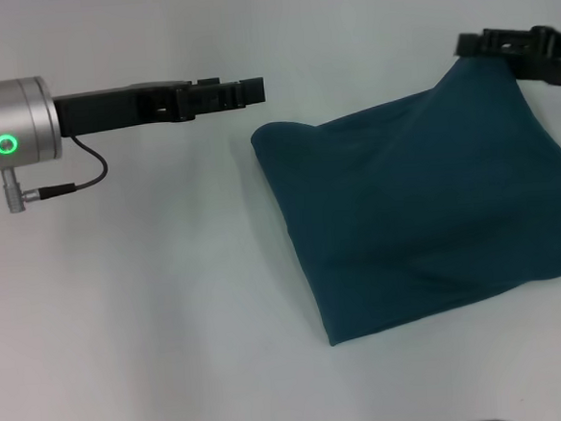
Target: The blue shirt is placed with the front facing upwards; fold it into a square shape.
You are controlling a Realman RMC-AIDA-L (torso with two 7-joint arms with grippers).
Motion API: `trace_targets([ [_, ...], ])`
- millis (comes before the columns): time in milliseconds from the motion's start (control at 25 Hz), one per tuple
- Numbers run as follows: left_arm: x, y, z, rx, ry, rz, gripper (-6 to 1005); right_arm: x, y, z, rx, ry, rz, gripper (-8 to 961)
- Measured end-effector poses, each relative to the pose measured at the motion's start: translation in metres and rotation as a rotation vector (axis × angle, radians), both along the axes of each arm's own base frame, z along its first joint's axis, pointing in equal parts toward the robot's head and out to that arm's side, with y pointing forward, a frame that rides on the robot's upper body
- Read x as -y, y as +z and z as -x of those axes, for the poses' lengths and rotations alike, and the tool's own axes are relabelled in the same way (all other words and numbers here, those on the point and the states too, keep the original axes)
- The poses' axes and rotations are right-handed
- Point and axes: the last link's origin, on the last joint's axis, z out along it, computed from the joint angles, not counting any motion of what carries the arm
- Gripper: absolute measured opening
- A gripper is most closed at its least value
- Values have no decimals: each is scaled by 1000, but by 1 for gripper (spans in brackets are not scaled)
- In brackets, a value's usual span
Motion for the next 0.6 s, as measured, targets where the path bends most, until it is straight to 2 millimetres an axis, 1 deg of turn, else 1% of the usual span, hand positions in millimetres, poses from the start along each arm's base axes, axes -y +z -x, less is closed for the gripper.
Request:
trace_targets([
  [160, 0, 0, 0, 1, 0, 1, 961, -2, 19, -11, 34, -26, -55, 775],
  [200, 1, -1, 0, 2, 0, 4, 962, -3, 28, -13, 39, -32, -79, 775],
  [240, 1, -2, 0, 2, 0, 5, 962, -2, 30, -13, 37, -26, -82, 775],
  [360, 2, -3, -1, 3, -1, 13, 962, 0, 31, -10, 23, -3, -74, 775],
  [600, 3, -8, -4, 14, -3, 22, 961, 16, 29, 4, -24, 119, 13, 776],
])
